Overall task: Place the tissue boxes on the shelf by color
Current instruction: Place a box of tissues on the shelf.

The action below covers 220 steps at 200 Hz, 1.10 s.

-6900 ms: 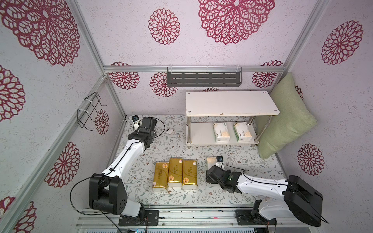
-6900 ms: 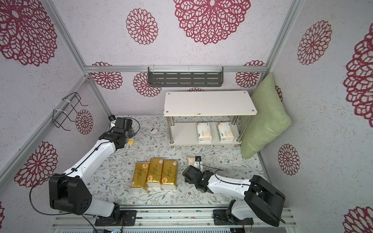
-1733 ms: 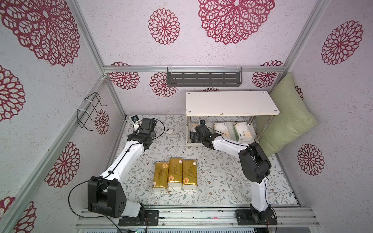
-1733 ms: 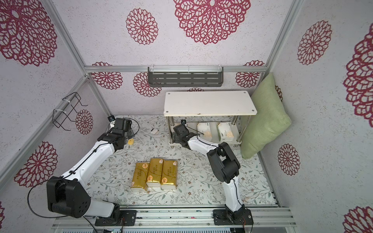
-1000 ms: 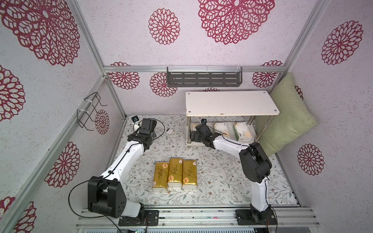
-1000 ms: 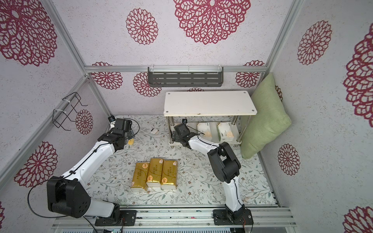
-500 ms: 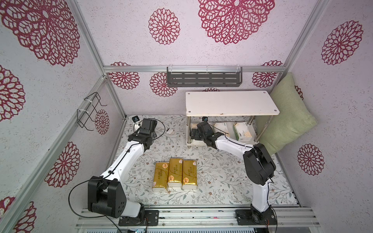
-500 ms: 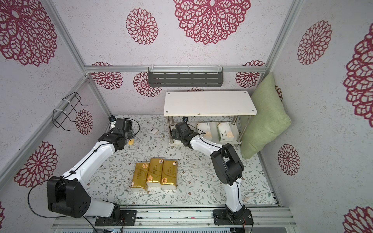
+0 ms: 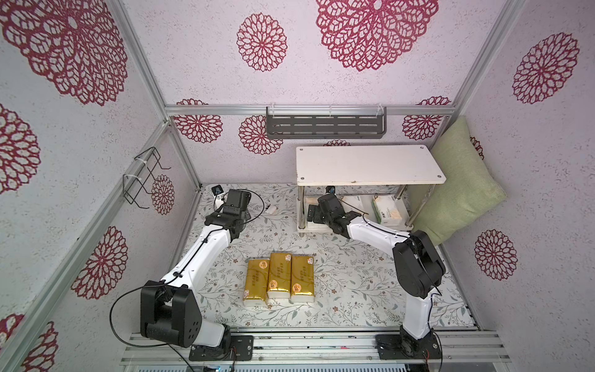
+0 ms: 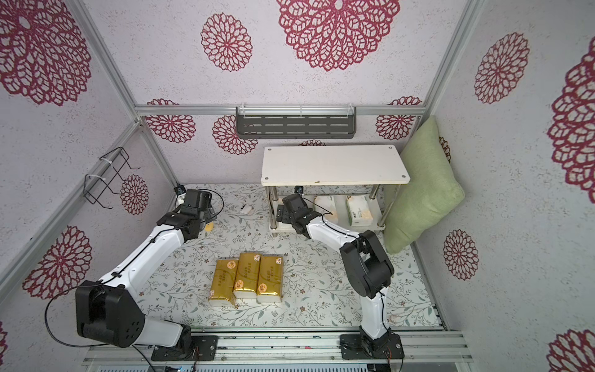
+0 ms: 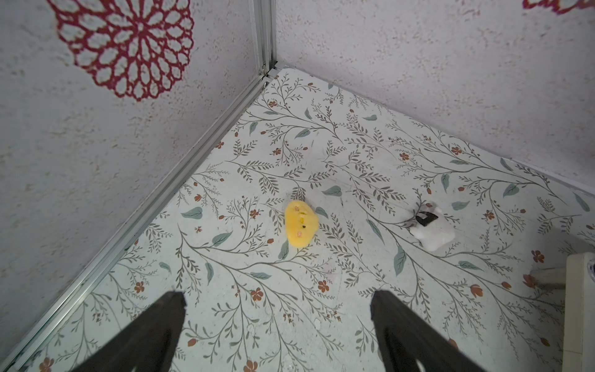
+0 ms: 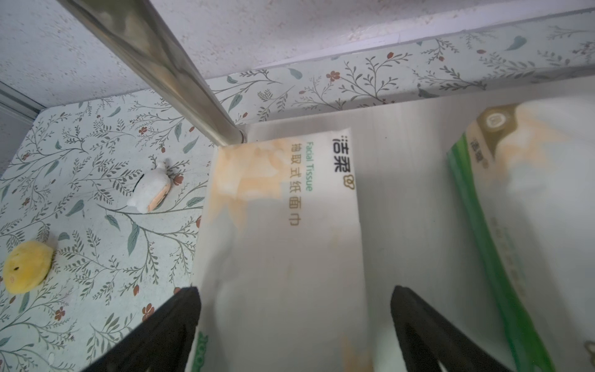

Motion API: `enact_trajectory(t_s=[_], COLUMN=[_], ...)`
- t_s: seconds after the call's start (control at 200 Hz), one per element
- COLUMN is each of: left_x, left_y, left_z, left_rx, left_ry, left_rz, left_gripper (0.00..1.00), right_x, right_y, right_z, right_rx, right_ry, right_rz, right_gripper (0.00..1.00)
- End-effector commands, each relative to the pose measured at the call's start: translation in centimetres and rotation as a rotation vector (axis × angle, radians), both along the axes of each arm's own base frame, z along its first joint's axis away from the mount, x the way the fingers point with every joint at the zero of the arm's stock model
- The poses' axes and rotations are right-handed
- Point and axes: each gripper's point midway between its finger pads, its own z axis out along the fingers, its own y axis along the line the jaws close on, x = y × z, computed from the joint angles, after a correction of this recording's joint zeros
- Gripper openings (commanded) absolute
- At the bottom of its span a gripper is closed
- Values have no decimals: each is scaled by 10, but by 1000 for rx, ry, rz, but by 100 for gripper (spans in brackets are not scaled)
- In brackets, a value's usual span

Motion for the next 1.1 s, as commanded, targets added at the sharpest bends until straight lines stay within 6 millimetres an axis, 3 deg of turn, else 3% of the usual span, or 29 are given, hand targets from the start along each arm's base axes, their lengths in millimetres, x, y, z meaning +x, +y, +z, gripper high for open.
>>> enact_trajectory(t_s=[0.0,0.6,1.096], left_x=[4,4,-1], left_y=[-6,-20,-45], left_z=[5,6,-4], left_rx=[-5,58,27], left_ry=[-18,6,27], left_rz=[-10,-53,-119], left_gripper=[97,97,97], right_x=[3,-7,-39], right_y=[-8,-33,-51], right_z=[41,57,75], right_rx=[64,70,2], right_ry=[-77,-117,-126], right_rz=[-32,-62,8], right_gripper=[99,99,99])
